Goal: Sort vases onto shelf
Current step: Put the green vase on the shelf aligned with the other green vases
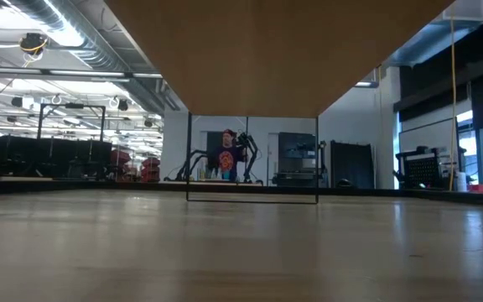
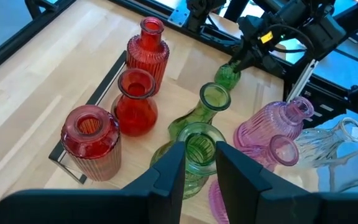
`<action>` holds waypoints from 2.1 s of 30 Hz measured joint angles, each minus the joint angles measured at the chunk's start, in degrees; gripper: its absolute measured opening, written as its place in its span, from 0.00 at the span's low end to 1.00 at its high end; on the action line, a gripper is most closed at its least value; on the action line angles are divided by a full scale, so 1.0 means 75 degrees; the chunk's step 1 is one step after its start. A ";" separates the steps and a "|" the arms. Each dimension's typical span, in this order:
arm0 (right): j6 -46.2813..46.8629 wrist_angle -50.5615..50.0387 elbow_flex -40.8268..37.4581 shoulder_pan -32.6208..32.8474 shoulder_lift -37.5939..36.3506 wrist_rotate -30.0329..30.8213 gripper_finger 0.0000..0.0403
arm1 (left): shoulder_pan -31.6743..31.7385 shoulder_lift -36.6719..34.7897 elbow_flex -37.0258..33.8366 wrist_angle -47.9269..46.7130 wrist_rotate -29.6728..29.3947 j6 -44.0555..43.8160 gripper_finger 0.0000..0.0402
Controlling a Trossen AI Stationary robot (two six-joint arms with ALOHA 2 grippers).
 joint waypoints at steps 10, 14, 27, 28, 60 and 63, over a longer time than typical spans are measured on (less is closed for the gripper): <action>-0.0474 -0.0299 0.0028 -0.0319 -0.0839 0.0106 0.16 | 0.0000 0.0000 0.0000 -0.0003 -0.0001 0.0000 0.21; -0.1487 -0.0844 0.0480 -0.0742 -0.1200 0.0167 0.15 | 0.0000 0.0000 0.0000 -0.0006 0.0002 0.0003 0.21; -0.5956 -0.2123 0.3251 -0.2842 -0.1292 0.1331 0.15 | -0.0088 -0.0111 0.0000 0.0112 -0.0056 0.0003 0.21; -0.6288 -0.2125 0.3418 -0.3053 -0.1257 0.1362 0.15 | -0.0096 -0.0160 0.0001 0.0121 -0.0102 0.0005 0.21; -1.0992 0.0158 0.5236 -0.5411 0.0894 -0.0164 0.15 | -0.0181 -0.0720 0.0003 0.0615 -0.0455 0.0215 0.21; -1.1188 0.0259 0.5238 -0.5611 0.0905 -0.0438 0.15 | -0.0184 -0.0744 0.0003 0.0620 -0.0450 0.0244 0.21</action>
